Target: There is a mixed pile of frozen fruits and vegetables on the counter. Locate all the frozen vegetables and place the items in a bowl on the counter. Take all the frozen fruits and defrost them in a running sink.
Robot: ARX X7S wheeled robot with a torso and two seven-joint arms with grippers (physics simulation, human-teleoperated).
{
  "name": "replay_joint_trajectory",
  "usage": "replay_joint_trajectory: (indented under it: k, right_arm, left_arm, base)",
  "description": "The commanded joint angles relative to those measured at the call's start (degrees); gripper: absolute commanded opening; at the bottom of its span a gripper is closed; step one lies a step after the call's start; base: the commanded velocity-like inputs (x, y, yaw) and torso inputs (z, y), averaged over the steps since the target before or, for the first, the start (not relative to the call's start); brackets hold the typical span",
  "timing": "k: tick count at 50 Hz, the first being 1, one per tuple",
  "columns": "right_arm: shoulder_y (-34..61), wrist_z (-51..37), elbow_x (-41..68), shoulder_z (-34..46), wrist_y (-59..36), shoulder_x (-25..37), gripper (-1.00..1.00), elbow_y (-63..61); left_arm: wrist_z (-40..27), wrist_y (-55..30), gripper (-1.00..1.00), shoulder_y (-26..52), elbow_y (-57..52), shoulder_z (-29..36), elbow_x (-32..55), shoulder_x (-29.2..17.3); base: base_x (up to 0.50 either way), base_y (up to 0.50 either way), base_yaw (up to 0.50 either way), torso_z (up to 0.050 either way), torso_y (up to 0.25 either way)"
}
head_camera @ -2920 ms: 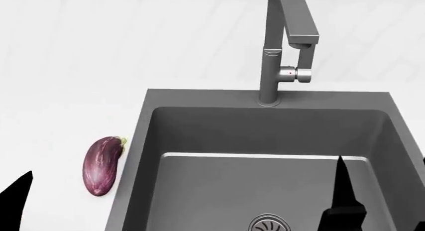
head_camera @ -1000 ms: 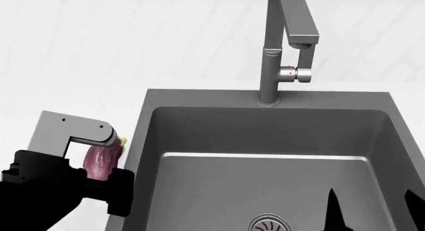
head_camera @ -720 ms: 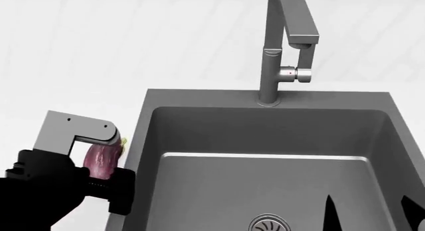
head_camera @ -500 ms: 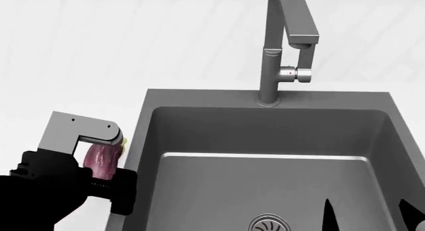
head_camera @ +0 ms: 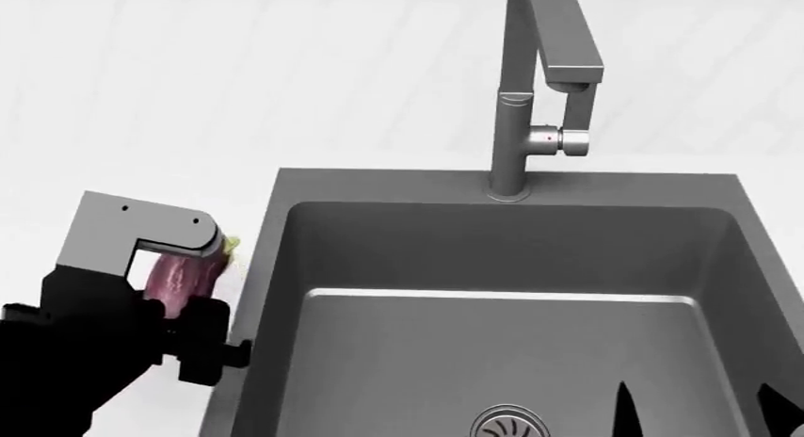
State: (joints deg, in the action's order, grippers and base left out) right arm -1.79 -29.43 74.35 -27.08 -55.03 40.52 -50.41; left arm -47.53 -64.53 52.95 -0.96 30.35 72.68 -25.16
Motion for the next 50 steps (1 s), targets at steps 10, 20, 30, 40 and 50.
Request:
replay_joint_trajectory:
  k: [10, 20, 30, 40, 50]
  right_arm:
    - [-2.12, 0.11, 3.16, -8.11, 1.82, 0.77, 1.0, -2.62]
    - [-3.68, -1.38, 6.3, -12.8, 2.99, 1.91, 1.0, -2.75]
    - [-2.42, -2.21, 5.74, -10.85, 2.86, 2.11, 1.0, -2.52]
    - [-1.17, -0.74, 1.69, -7.27, 3.18, 0.21, 1.0, -1.97]
    - [-0.56, -1.24, 2.05, -6.87, 3.38, 0.44, 1.0, -1.93]
  left_arm:
    - [-8.68, 0.49, -1.0, -2.67, -17.33, -11.71, 17.14, -6.78]
    - [-10.98, 1.82, -1.0, -8.58, -27.36, -17.67, 25.88, -14.25]
    - [-8.12, 2.91, -1.0, -11.29, -30.03, -20.19, 25.43, -16.4]
    - [-6.55, 3.78, -1.0, -13.07, -31.65, -21.46, 25.11, -17.27]
    - [-5.37, 3.88, -1.0, -13.69, -31.89, -21.48, 23.92, -17.62]
  base:
    - [0.0, 0.0, 0.0, 0.0, 0.0]
    - [0.0, 0.0, 0.0, 0.0, 0.0]
    - [-0.12, 0.0, 0.0, 0.0, 0.001]
    - [-0.06, 0.0, 0.0, 0.0, 0.0]
    - [0.0, 0.0, 0.0, 0.0, 0.0]
